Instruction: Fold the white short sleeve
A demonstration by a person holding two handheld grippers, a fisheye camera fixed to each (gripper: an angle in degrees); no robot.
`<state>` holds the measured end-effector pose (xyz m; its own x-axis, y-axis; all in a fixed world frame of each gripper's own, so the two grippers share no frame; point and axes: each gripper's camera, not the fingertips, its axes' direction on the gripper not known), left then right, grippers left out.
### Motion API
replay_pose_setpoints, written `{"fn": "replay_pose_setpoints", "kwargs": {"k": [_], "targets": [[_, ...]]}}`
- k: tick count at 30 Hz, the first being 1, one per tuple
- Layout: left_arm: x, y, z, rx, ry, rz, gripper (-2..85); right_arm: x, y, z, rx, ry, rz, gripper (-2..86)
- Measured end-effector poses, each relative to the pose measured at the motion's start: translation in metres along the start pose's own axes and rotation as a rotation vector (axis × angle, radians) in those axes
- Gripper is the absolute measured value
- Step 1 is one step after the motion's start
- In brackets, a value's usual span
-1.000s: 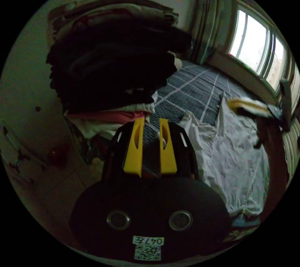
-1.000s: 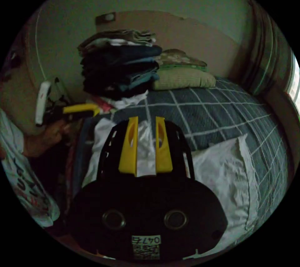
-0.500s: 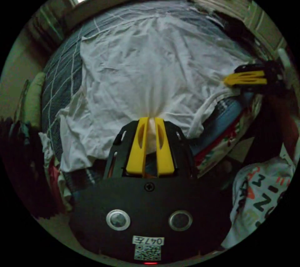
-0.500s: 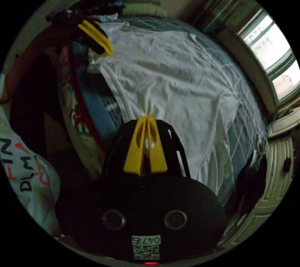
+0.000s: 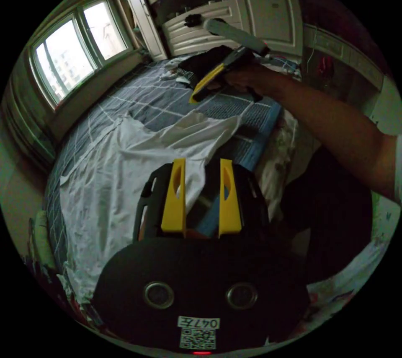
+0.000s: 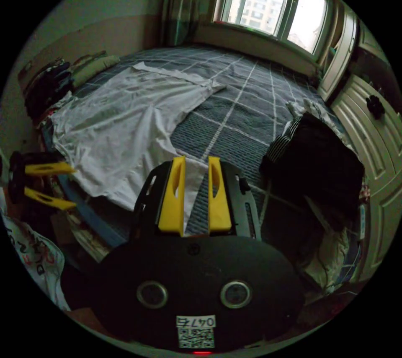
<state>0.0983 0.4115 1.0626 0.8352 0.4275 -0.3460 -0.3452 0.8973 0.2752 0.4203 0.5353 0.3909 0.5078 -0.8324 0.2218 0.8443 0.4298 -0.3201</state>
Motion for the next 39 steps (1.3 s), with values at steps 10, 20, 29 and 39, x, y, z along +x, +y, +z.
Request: {"fn": "replay_pose_setpoints", "kwargs": {"k": [10,20,29,39], "targets": [[0.058,-0.068,0.079,-0.15,-0.111,-0.069,3.5,0.056,0.057,0.066,-0.117,-0.117,-0.046,4.7],[0.056,-0.093,0.064,-0.12,-0.068,-0.264,-0.2,0.067,0.084,0.012,-0.09,0.052,-0.123,0.5],[0.054,-0.087,0.082,-0.167,-0.015,-0.262,-0.4,0.083,0.111,0.052,-0.228,0.046,-0.046,0.7],[0.025,-0.053,0.084,-0.202,0.131,-0.399,4.5,0.061,0.118,0.037,-0.285,0.113,-0.048,1.5]]}}
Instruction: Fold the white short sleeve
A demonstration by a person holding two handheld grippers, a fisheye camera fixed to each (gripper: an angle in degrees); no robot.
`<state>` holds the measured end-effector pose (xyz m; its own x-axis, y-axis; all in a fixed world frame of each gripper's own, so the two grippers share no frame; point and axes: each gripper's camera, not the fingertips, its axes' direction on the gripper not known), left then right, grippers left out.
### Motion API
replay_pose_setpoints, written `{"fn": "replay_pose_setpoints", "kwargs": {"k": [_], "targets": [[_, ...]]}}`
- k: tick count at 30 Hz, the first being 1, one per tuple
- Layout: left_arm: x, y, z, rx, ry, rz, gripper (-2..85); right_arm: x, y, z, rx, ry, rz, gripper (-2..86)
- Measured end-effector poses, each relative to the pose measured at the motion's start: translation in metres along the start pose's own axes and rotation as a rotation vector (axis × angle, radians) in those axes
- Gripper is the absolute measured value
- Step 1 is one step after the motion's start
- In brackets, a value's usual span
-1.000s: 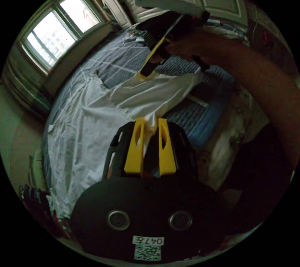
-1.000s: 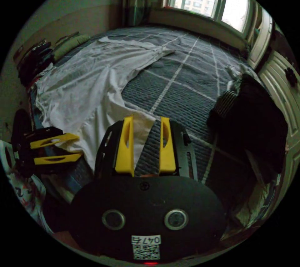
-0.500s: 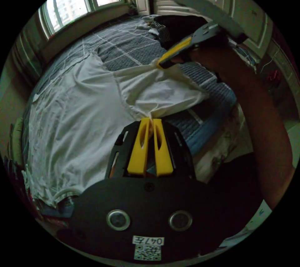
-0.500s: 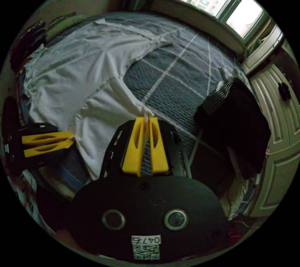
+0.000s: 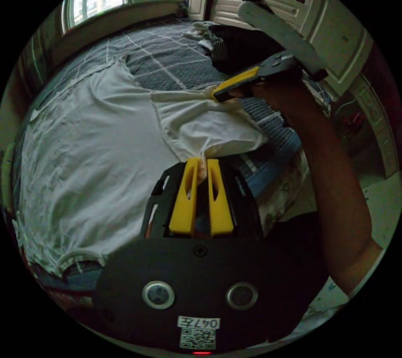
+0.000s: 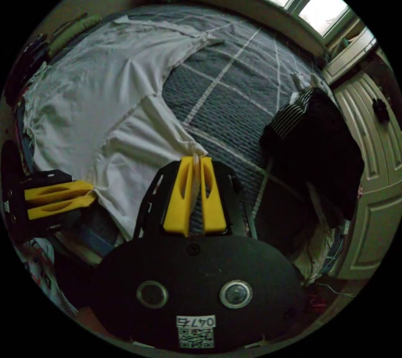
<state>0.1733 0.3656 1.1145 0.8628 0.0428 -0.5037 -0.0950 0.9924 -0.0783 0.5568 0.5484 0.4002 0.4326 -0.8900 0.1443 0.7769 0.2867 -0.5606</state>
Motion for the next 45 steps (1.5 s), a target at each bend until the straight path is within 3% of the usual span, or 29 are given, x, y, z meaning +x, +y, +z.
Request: {"fn": "replay_pose_setpoints", "kwargs": {"k": [4,6,9,12,14,16,18,20,23,26,31,39,45], "targets": [[0.0,0.026,-0.029,0.045,-0.045,0.101,16.3,-0.001,0.006,-0.008,0.011,-0.003,0.063,8.6],[-0.002,0.047,-0.049,0.056,-0.068,0.156,17.6,0.006,0.013,-0.018,0.006,0.019,0.139,10.1],[-0.05,0.101,-0.097,0.16,0.069,0.042,15.3,0.008,0.036,-0.065,0.204,0.001,0.213,7.6],[-0.143,0.17,-0.137,0.313,0.212,-0.322,11.6,-0.036,0.052,-0.135,0.594,-0.114,0.018,4.5],[-0.2,0.219,-0.155,0.305,0.034,-0.535,10.4,-0.08,0.052,-0.163,0.73,-0.214,-0.198,3.4],[-0.224,0.242,-0.164,0.274,-0.065,-0.566,10.0,-0.139,0.042,-0.182,0.72,-0.302,-0.426,3.3],[-0.232,0.25,-0.172,0.234,-0.151,-0.444,10.2,-0.185,0.042,-0.184,0.669,-0.297,-0.55,3.6],[-0.219,0.252,-0.177,0.169,-0.233,0.002,11.0,-0.229,0.046,-0.179,0.613,-0.29,-0.649,3.9],[-0.205,0.267,-0.182,0.177,-0.433,0.427,11.7,-0.289,0.047,-0.167,0.469,-0.175,-0.757,4.4],[-0.212,0.269,-0.172,0.016,-0.512,0.619,11.5,-0.322,0.037,-0.168,0.391,-0.078,-0.808,5.0],[-0.216,0.29,-0.13,-0.138,-0.603,0.813,9.2,-0.356,0.034,-0.173,0.358,-0.019,-0.831,4.7],[-0.236,0.315,-0.107,-0.143,-0.533,0.79,7.8,-0.385,0.024,-0.197,0.324,0.066,-0.805,2.5],[-0.25,0.33,-0.108,-0.113,-0.528,0.75,0.3,-0.404,0.012,-0.208,0.285,0.104,-0.816,1.3]]}}
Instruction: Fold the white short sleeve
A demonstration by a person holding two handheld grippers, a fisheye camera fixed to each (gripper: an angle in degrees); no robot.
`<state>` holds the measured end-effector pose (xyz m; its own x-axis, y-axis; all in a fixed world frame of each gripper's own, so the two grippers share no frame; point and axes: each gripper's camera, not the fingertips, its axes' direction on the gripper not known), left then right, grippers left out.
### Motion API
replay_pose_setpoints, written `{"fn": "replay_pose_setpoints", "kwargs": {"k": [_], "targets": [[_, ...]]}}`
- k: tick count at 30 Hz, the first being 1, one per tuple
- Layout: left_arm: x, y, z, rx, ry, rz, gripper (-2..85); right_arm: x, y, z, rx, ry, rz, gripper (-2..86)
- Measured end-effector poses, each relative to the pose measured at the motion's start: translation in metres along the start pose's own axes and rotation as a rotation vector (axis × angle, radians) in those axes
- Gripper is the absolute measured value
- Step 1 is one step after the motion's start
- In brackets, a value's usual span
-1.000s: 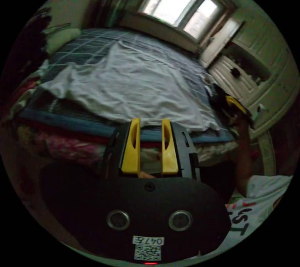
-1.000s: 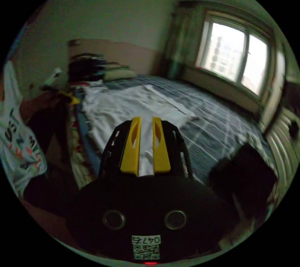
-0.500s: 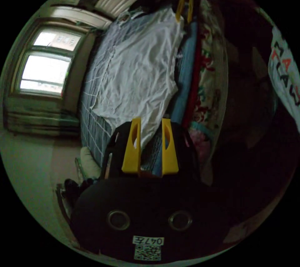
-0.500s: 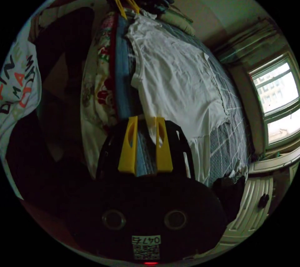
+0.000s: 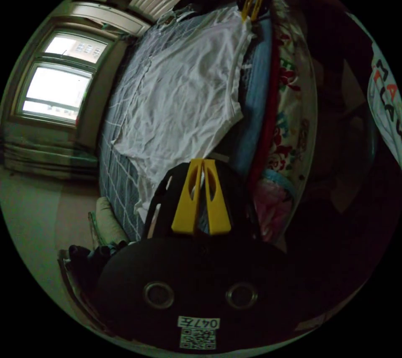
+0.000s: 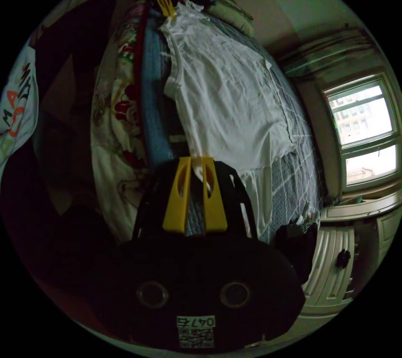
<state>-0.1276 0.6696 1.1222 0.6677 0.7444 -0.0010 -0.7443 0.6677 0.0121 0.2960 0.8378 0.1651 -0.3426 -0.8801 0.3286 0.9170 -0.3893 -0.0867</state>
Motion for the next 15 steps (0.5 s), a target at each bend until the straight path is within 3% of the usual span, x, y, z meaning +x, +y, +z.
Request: {"fn": "replay_pose_setpoints", "kwargs": {"k": [4,15], "targets": [[-0.004,0.012,0.006,0.015,0.105,-0.034,0.1,-0.002,-0.014,-0.009,0.0,0.025,0.002,2.0],[0.033,0.041,0.013,-0.027,-0.048,0.146,8.2,-0.008,-0.044,-0.027,0.048,0.105,-0.032,2.7]]}}
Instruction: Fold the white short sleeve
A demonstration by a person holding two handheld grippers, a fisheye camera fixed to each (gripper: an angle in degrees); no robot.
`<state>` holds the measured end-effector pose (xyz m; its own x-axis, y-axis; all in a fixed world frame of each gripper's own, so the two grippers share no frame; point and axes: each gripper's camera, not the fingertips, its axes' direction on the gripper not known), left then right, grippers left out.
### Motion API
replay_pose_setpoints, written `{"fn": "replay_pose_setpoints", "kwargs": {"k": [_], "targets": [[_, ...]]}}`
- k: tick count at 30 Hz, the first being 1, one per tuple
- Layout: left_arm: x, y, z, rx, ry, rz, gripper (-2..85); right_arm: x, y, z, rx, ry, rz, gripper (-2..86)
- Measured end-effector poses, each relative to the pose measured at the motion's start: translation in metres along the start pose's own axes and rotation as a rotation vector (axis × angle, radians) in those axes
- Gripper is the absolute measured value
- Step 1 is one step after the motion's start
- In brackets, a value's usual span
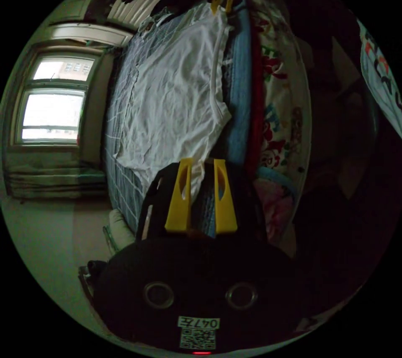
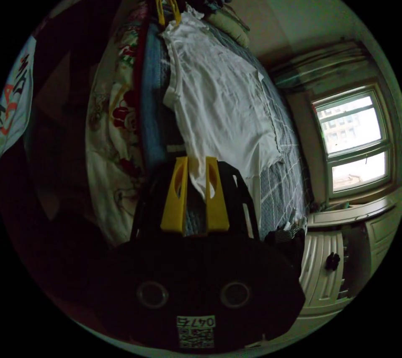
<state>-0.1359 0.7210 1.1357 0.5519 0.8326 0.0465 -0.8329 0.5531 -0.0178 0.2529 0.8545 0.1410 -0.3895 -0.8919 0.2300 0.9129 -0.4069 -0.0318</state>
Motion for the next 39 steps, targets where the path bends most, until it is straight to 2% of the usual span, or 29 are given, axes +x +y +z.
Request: {"fn": "replay_pose_setpoints", "kwargs": {"k": [5,10,12,16,19,23,27,29,34,36,39], "targets": [[0.014,0.012,0.006,-0.005,-0.074,0.03,8.2,0.008,-0.013,-0.01,0.078,-0.011,0.032,3.3],[0.015,0.03,0.009,0.024,-0.043,-0.015,7.6,0.028,-0.094,-0.045,0.378,-0.226,0.116,3.6],[0.015,0.035,0.01,0.029,-0.039,-0.02,7.6,0.024,-0.138,-0.036,0.391,-0.261,0.088,4.0],[0.014,0.05,0.012,0.058,-0.019,-0.055,7.4,0.008,-0.223,0.006,0.294,-0.376,0.027,4.2],[0.014,0.06,0.013,0.085,-0.012,-0.078,7.2,-0.006,-0.253,0.026,0.218,-0.329,0.003,2.0],[0.016,0.068,0.014,0.12,-0.033,-0.082,6.6,-0.001,-0.259,0.03,0.207,-0.321,0.052,0.4],[0.015,0.072,0.016,0.129,-0.022,-0.07,5.4,0.023,-0.245,0.02,0.289,-0.377,0.162,0.2],[0.009,0.076,0.016,0.145,-0.023,-0.116,1.2,0.03,-0.243,0.021,0.306,-0.413,0.183,0.3],[0.005,0.076,0.018,0.122,-0.056,-0.138,-0.5,0.033,-0.228,0.01,0.299,-0.503,0.171,5.2],[0.006,0.074,0.018,0.113,-0.067,-0.13,-0.7,0.038,-0.205,-0.008,0.252,-0.443,0.181,5.8],[0.004,0.072,0.017,0.107,-0.066,-0.126,-0.8,0.052,-0.14,-0.033,0.19,-0.25,0.204,5.1]]}}
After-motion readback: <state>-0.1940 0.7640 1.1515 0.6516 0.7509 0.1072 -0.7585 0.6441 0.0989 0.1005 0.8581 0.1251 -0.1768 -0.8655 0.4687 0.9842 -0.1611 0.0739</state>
